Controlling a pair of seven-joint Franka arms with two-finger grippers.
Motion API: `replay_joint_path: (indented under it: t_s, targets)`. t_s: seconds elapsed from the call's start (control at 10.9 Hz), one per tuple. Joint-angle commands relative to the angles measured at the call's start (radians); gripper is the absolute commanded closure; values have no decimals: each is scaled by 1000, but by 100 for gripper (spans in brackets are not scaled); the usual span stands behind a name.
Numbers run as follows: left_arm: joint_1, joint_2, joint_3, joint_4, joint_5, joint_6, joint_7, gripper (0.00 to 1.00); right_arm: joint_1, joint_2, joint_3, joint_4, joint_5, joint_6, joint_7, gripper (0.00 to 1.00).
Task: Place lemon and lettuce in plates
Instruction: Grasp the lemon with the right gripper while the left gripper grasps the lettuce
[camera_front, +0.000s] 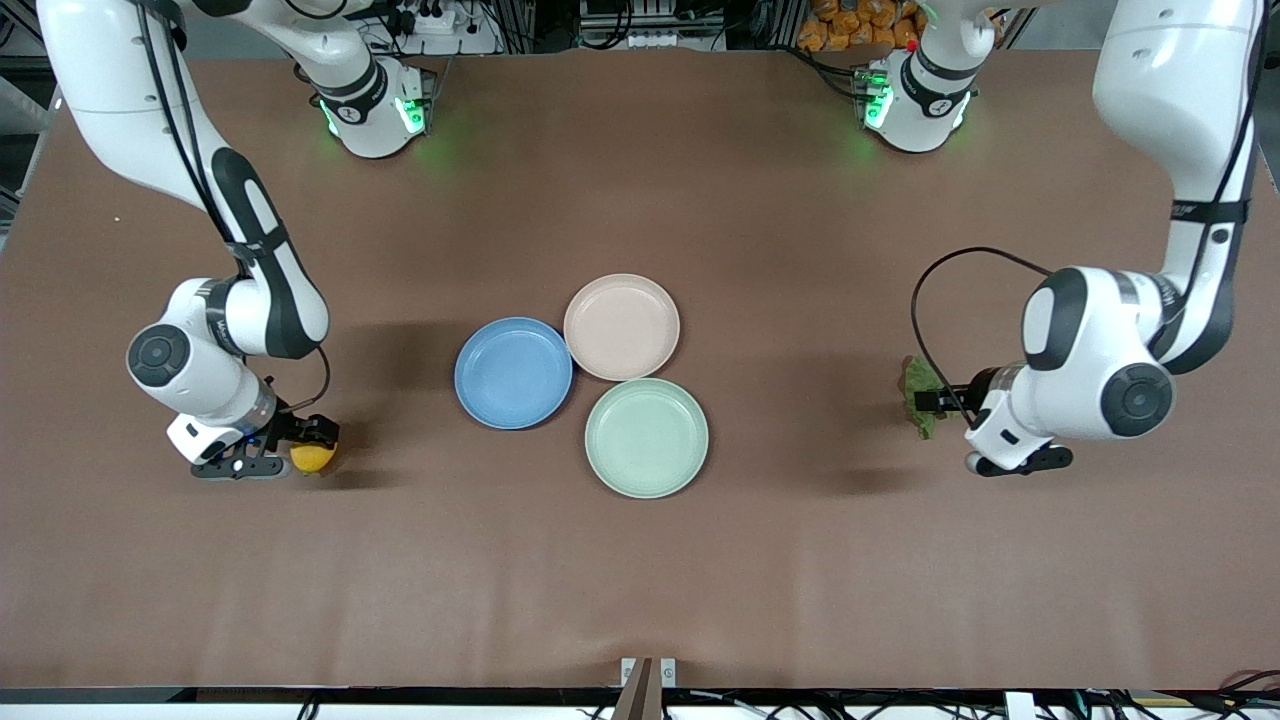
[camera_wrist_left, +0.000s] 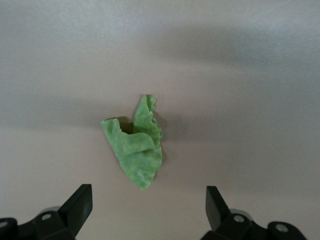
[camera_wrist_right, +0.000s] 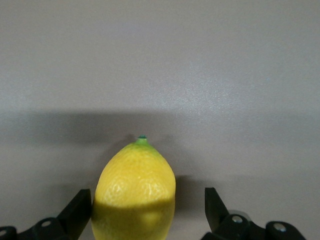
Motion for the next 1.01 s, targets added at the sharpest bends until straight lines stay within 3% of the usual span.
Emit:
replay_joint_path:
  t_s: [0.0, 0.09, 0.18, 0.64, 0.92]
  targets:
    - [6, 9, 1, -70, 69, 97, -2, 0, 0, 44, 3, 23, 2, 32, 22, 38]
    - [6, 11, 1, -94, 68, 135, -2, 0, 4, 44, 4, 23, 2, 23, 24, 78]
    - [11, 14, 1, -119, 70, 178, -2, 0, 15, 35, 6, 22, 2, 16, 25, 99]
    - [44, 2, -3, -229, 71, 329, -1, 0, 167, -83, 9, 86, 2, -297, 246, 100]
    - [44, 2, -3, -300, 71, 427, -1, 0, 312, -118, 9, 86, 2, -398, 425, 100]
